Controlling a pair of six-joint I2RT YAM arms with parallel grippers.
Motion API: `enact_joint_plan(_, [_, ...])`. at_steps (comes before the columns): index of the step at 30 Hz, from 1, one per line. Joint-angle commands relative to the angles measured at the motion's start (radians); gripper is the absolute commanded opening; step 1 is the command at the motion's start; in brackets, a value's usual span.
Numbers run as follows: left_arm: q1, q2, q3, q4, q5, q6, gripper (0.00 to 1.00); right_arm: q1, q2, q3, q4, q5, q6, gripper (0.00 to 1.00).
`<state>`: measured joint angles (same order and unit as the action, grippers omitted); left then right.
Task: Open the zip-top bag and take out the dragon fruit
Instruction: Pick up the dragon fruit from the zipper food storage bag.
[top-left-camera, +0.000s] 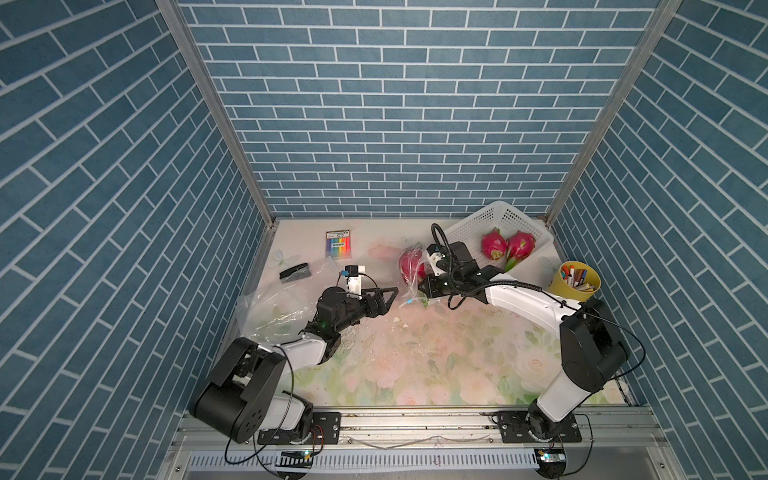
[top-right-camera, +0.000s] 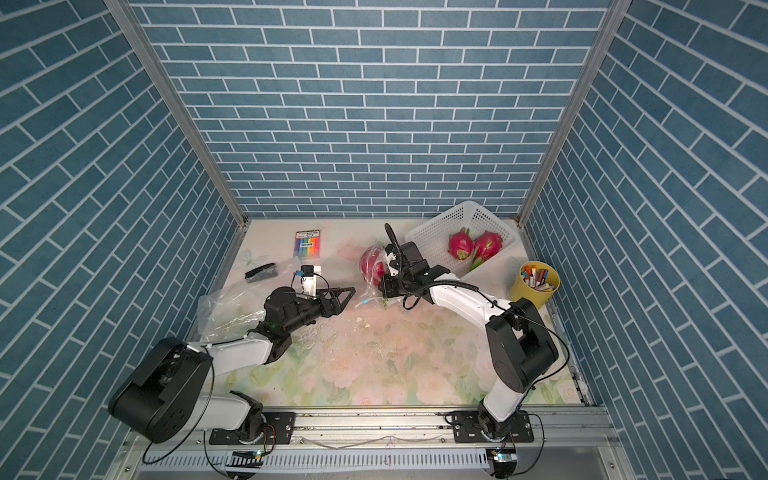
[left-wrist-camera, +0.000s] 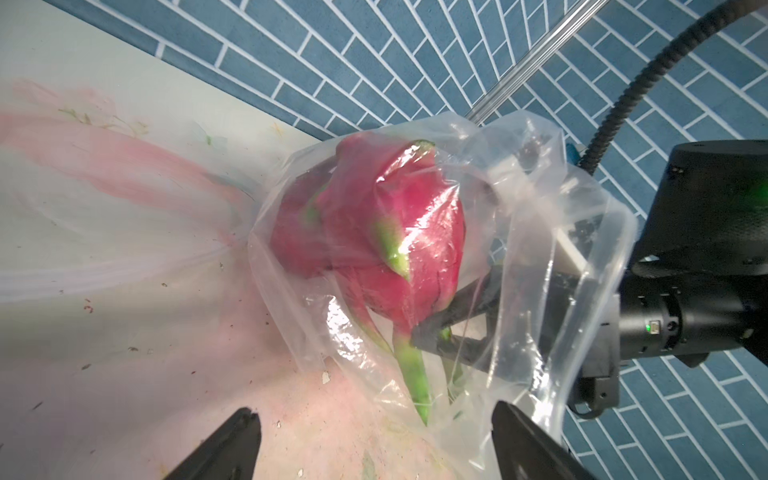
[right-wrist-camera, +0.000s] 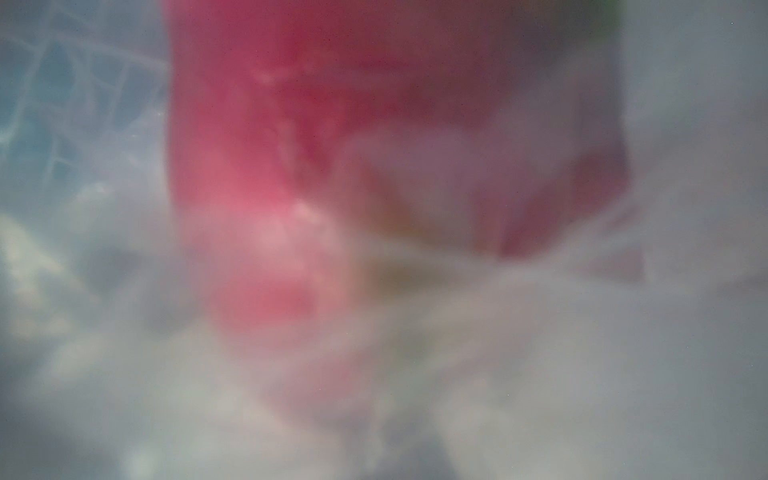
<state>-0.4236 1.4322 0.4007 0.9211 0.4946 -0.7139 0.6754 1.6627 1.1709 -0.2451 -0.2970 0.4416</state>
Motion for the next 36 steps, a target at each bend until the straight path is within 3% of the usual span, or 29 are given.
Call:
enact_joint_plan(1, [0.003, 0.081, 0.056, 0.164, 0.059, -0.048, 0.85, -0.005, -0.047, -0.021, 0.042, -0.02, 0.028, 0.0])
enact_joint_plan(9, [0.005, 0.263, 0.134, 0.265, 0.119, -0.103, 0.58, -0.011, -0.076, -0.061, 0.079, -0.005, 0.043, 0.0])
enact_joint_plan(14, [0.003, 0.334, 0.162, 0.29, 0.142, -0.109, 0.35, -0.016, -0.081, -0.064, 0.079, 0.002, 0.047, 0.0])
enact_joint_plan(18, [0.004, 0.373, 0.185, 0.291, 0.158, -0.104, 0.03, -0.017, -0.092, -0.065, 0.081, 0.009, 0.048, 0.0])
enact_joint_plan(26, [0.006, 0.373, 0.178, 0.276, 0.133, -0.101, 0.0, -0.037, -0.144, -0.104, 0.084, 0.036, 0.046, 0.0])
enact_joint_plan(27, [0.004, 0.373, 0.176, 0.273, 0.132, -0.107, 0.01, -0.041, -0.149, -0.109, 0.084, 0.036, 0.047, 0.0])
enact_joint_plan(28, [0.006, 0.373, 0.173, 0.274, 0.132, -0.115, 0.15, -0.045, -0.154, -0.114, 0.086, 0.035, 0.048, 0.0])
enact_joint_plan(29, [0.006, 0.373, 0.167, 0.281, 0.128, -0.131, 0.4, -0.048, -0.158, -0.118, 0.087, 0.033, 0.048, 0.0])
enact_joint_plan(30, [0.006, 0.373, 0.16, 0.29, 0.123, -0.148, 0.6, -0.05, -0.159, -0.119, 0.087, 0.033, 0.047, 0.0])
enact_joint_plan(32, [0.004, 0.378, 0.146, 0.331, 0.116, -0.177, 0.84, -0.052, -0.162, -0.124, 0.09, 0.03, 0.046, 0.0])
enact_joint_plan(34, [0.004, 0.388, 0.149, 0.355, 0.117, -0.196, 0.92, -0.053, -0.159, -0.123, 0.093, 0.023, 0.046, 0.0])
enact_joint_plan(36, [0.004, 0.402, 0.16, 0.366, 0.118, -0.206, 0.92, -0.053, -0.152, -0.122, 0.098, 0.014, 0.048, 0.0])
